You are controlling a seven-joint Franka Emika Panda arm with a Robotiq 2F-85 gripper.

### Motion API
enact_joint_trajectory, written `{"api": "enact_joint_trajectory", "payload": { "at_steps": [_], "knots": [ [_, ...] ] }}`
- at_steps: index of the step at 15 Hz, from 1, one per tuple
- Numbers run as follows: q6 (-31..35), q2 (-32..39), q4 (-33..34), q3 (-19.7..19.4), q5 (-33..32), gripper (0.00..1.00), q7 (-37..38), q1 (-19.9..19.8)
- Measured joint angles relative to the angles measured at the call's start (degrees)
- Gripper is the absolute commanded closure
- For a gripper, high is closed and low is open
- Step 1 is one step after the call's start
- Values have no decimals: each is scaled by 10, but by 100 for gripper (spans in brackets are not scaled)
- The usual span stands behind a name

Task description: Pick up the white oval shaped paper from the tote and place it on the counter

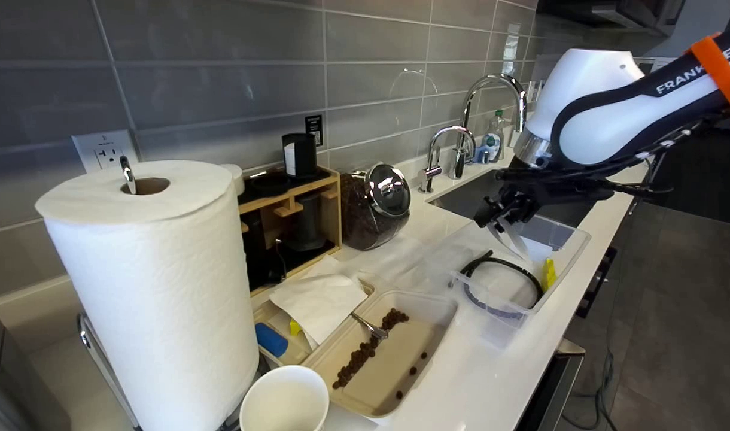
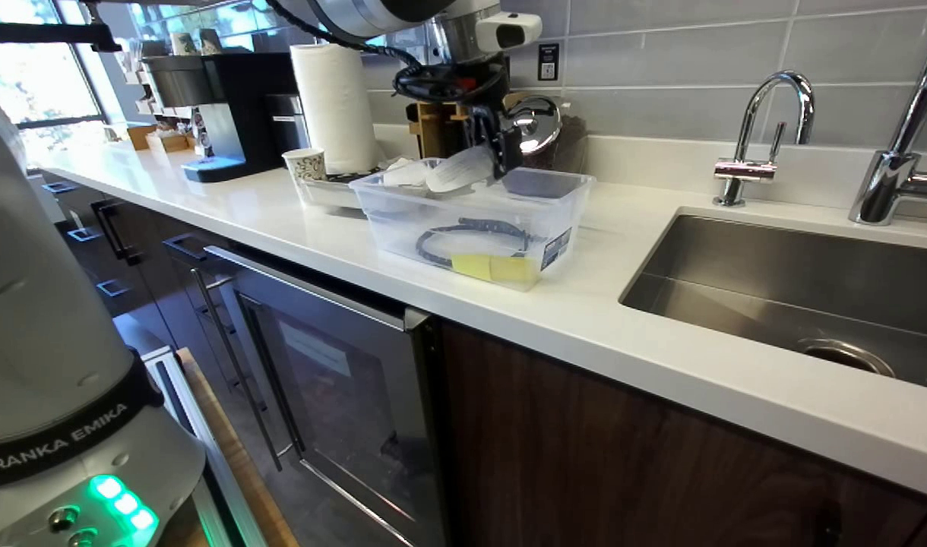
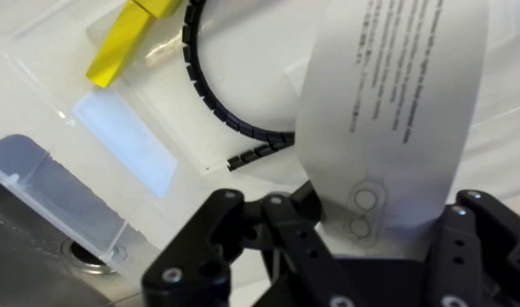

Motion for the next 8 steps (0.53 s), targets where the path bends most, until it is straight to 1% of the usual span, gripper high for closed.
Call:
{"api": "enact_joint_trajectory", "payload": {
  "at_steps": [5, 8],
  "knots": [
    [14, -42, 2, 2, 1, 100, -6, -6],
    [13, -43, 23, 1, 16, 100, -32, -7]
  ]
}}
